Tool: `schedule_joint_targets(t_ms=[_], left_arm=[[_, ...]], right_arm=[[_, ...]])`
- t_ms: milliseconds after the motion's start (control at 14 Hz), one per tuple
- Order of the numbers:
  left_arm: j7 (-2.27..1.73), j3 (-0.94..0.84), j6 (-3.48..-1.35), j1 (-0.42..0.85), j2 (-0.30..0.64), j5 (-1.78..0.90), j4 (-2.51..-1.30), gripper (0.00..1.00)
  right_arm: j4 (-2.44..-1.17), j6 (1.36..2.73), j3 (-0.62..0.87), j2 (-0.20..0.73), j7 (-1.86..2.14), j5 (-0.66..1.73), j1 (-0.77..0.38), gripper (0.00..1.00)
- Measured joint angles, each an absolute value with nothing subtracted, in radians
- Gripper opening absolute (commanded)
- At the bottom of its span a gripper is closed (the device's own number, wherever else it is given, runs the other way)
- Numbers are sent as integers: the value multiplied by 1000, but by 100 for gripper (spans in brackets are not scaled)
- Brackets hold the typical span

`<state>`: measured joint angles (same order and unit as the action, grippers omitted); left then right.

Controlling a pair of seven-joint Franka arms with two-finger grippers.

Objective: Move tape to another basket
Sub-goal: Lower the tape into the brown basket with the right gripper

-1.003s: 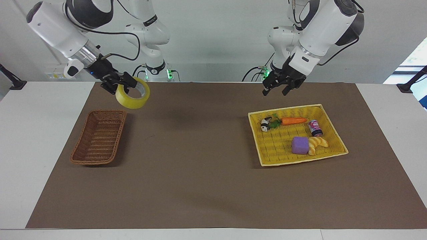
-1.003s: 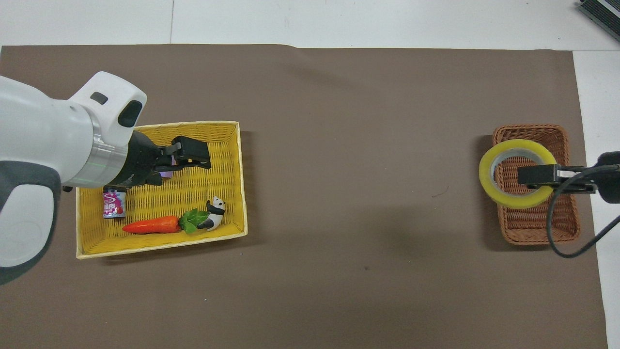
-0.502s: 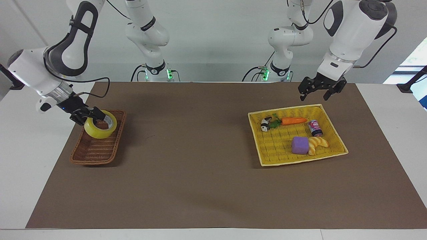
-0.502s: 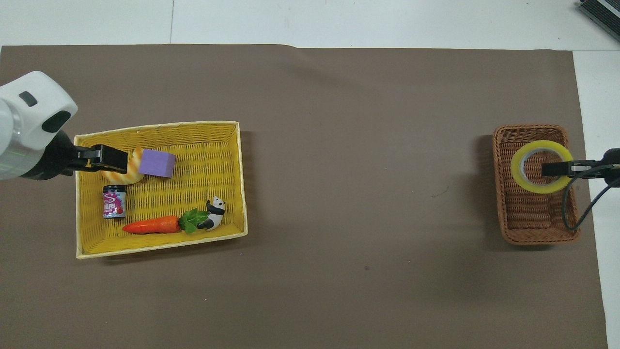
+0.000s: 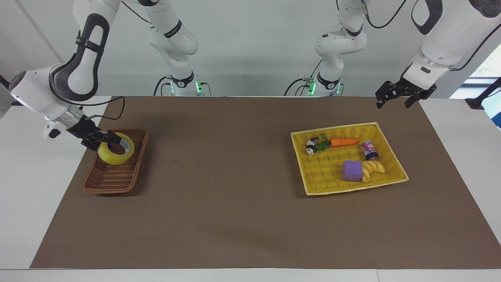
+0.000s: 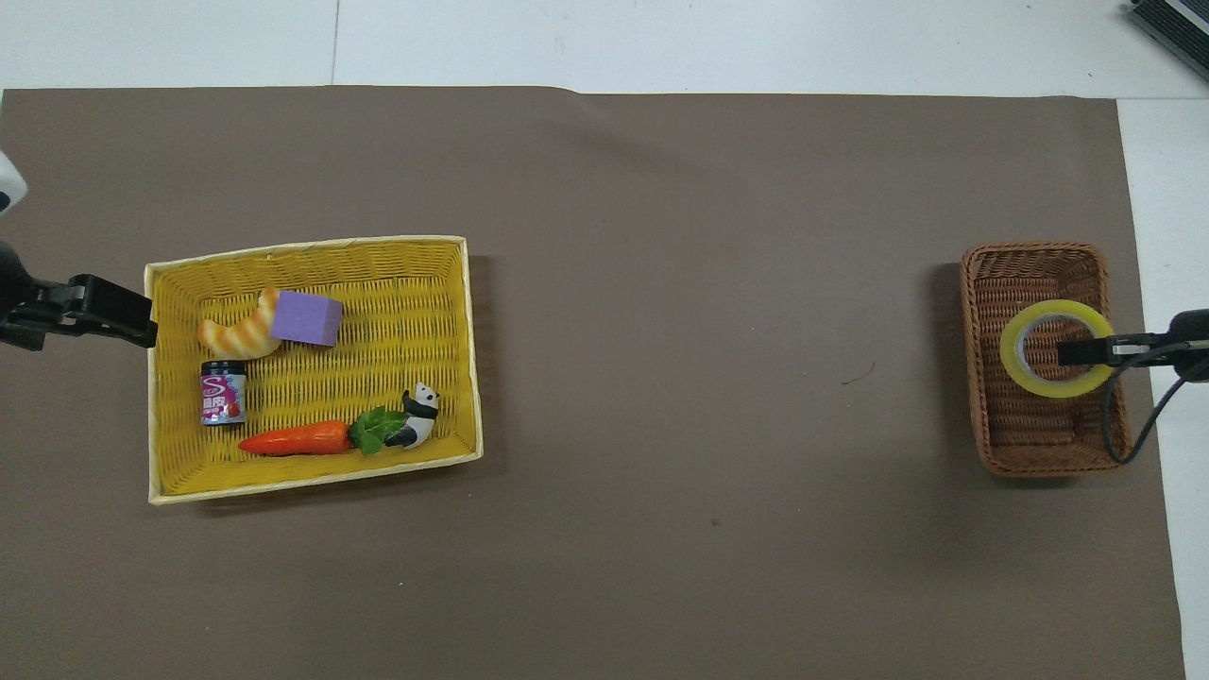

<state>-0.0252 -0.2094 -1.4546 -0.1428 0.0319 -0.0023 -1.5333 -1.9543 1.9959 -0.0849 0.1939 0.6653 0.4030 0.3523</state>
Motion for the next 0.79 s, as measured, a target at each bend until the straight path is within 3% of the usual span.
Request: schedule_joint_targets(t_ms=[788], left_arm=[[-25, -212, -1460, -143, 38, -2, -1533, 100]], right_arm=[[-1972, 2006, -84, 250, 754, 403, 387, 0]])
